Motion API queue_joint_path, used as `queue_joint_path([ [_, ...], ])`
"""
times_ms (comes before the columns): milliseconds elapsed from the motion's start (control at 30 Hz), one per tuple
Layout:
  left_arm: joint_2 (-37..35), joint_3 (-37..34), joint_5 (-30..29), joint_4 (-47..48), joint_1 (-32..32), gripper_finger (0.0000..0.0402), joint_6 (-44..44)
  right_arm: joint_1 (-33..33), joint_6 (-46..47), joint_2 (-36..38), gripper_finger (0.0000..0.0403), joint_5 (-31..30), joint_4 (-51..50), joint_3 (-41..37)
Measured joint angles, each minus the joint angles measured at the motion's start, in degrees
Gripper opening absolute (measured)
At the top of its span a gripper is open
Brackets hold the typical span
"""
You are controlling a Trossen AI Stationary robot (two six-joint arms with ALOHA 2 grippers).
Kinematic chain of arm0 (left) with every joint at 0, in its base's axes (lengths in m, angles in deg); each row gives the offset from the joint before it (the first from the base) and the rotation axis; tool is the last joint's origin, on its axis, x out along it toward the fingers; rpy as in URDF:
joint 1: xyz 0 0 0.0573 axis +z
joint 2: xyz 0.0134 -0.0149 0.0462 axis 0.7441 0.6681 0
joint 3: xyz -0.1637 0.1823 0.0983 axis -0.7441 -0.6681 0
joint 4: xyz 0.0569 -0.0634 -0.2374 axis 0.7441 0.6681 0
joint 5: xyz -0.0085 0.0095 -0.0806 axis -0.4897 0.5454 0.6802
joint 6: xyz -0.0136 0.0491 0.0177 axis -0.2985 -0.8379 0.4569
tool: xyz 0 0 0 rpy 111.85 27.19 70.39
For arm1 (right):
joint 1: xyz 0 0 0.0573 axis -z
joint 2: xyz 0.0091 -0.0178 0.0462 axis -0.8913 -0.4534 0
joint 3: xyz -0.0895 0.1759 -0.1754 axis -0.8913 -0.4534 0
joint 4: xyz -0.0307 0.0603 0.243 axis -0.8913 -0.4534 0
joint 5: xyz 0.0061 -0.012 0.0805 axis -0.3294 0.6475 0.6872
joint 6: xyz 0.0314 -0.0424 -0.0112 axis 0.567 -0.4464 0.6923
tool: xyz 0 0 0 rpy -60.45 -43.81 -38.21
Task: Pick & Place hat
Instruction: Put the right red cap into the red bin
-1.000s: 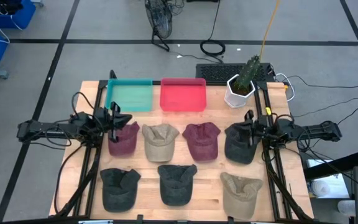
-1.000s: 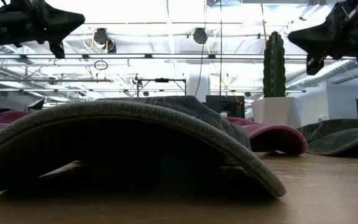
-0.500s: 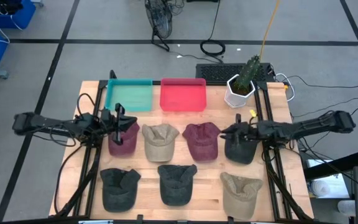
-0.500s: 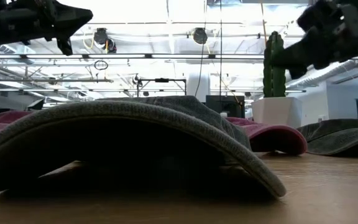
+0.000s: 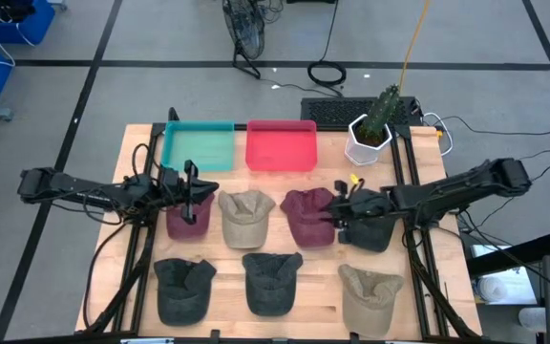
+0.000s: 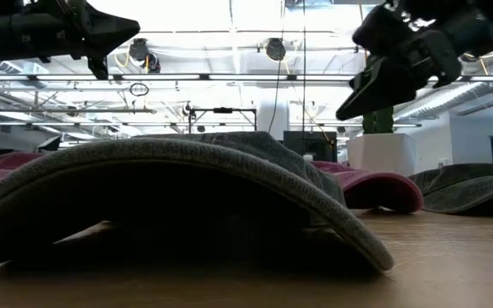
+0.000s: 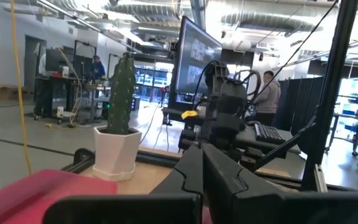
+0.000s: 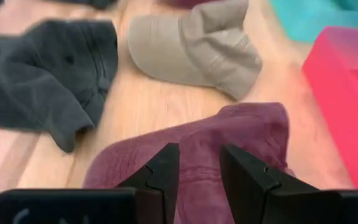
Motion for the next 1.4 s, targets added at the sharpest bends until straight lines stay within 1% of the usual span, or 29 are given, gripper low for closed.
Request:
queue_joint_path([
  [133, -0.02, -0.01, -0.02, -0.11, 0.02, 0.0008, 0.03, 1.06, -0.86, -5.67, 0.0105, 2.77, -0.81, 3.08],
  [267, -0.03, 0.0, -0.04, -0.14, 0.04, 0.0008, -0.21, 2.12, -0.86, -10.26, 0.0105, 2.92, -2.25, 5.06],
  [300, -0.03, -0.02, -0.18, -0.12, 0.04, 0.0008, -0.23, 2.41, -0.86, -11.09, 0.0105, 3.8, -2.08, 5.41],
  [433, -0.03, -0.01, -1.13, -0.09, 0.04, 0.0008, -1.4, 3.43, -0.85, -13.04, 0.0105, 7.55, -1.71, 5.64],
  [567, -0.03, 0.0, -1.52, -0.09, 0.04, 0.0008, -1.65, 4.23, 0.1, -13.67, 0.0108, 7.73, -1.94, 5.64],
  [633, -0.03, 0.0, -1.52, -0.09, 0.04, 0.0008, -1.72, 4.73, 0.24, -13.68, 0.0118, 7.7, -1.93, 5.64],
  [833, -0.03, 0.0, -1.52, -0.07, 0.04, 0.0008, -1.71, 5.89, 2.13, -14.07, 0.0165, 7.15, -1.58, 5.63],
  [933, -0.03, -0.02, -1.52, -0.07, 0.04, 0.0008, -1.67, 6.02, 2.48, -14.04, 0.0173, 7.14, -1.34, 4.81],
  [1067, -0.03, -0.02, -1.52, -0.03, 0.04, 0.0008, -1.28, 6.02, 2.66, -14.07, 0.0166, 7.14, -0.24, 2.71],
  [1300, -0.03, 0.0, -1.5, 0.41, 0.04, 0.0008, -1.15, 6.02, 2.75, -14.42, 0.0131, 7.06, 6.76, -0.2],
  [1400, -0.03, -0.02, -1.52, 0.5, 0.04, 0.0008, -1.16, 6.02, 2.69, -14.42, 0.0114, 7.05, 7.88, -0.35],
])
